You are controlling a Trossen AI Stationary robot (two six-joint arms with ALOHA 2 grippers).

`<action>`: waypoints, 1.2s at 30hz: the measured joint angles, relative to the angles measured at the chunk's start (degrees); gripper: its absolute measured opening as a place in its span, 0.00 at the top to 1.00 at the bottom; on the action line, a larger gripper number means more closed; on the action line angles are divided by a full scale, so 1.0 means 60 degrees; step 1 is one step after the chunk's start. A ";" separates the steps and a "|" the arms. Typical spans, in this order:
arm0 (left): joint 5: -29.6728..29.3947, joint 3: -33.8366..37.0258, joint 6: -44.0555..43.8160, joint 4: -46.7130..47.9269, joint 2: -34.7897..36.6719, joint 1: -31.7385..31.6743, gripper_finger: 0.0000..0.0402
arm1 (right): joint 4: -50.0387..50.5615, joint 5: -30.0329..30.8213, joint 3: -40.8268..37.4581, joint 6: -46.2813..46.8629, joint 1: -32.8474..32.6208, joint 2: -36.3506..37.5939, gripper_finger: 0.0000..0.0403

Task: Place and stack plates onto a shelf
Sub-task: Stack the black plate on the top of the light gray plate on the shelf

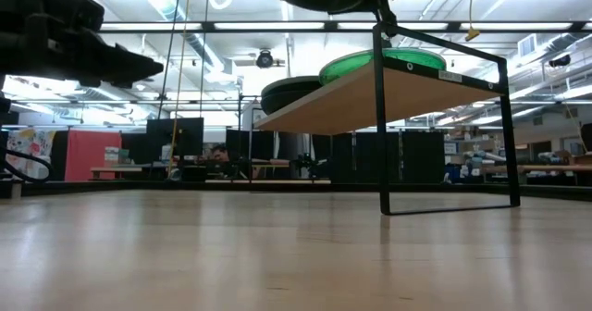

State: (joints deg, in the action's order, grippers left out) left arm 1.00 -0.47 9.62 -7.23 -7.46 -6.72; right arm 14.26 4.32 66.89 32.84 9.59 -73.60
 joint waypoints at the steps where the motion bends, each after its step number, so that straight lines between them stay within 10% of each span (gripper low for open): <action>1: -0.0004 0.0000 -0.0003 0.0064 0.0000 0.0000 0.60 | 0.0000 0.0000 0.0000 0.0000 0.0118 0.0000 0.96; 36: -0.0225 0.0011 0.0003 0.0415 -0.0004 -0.0040 0.60 | -0.1806 -0.1013 0.0007 0.0519 0.3312 -0.1657 0.96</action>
State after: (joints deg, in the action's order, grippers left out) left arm -0.35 -0.40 9.64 -4.74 -7.49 -6.96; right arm 3.43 -1.76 66.94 35.95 29.47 -83.55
